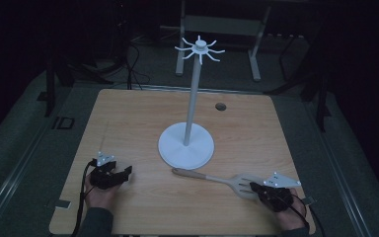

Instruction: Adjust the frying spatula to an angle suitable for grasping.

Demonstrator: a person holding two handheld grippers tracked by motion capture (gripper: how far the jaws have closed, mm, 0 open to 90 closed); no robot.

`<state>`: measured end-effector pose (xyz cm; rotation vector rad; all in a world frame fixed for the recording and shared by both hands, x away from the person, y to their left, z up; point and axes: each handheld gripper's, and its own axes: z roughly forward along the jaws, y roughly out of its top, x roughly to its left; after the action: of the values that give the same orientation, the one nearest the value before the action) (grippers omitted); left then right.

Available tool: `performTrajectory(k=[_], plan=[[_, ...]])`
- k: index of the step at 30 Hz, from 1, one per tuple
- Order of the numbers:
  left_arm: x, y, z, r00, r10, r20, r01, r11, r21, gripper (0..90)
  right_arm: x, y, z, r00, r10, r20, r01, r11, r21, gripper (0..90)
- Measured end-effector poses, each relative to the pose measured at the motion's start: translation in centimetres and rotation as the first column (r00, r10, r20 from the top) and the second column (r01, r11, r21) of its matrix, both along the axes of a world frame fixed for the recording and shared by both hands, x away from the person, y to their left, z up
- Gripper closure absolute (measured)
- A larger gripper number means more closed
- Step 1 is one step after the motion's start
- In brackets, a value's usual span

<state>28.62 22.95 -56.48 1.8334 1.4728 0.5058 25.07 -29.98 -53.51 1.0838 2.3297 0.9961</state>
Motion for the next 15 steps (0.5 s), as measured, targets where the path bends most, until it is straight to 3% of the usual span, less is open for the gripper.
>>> performTrajectory(k=[4,11,15], plan=[[0.0,0.0,0.0,1.0000,0.000,0.001,0.000,1.0000,-0.002,31.5,0.0,0.0,0.0,1.0000,0.000,0.001,0.000,1.000,-0.002,89.9],[0.0,0.1,0.1,1.0000,0.002,0.003,-0.002,1.0000,-0.006,31.5,-0.8,0.0,-0.9,0.9983,0.012,-0.057,-0.013,1.000,-0.013,89.8],[0.0,0.0,0.1,1.0000,0.001,0.002,-0.001,1.0000,-0.005,31.5,-1.3,0.2,-0.7,0.9977,0.027,-0.062,-0.028,1.000,-0.005,89.8]])
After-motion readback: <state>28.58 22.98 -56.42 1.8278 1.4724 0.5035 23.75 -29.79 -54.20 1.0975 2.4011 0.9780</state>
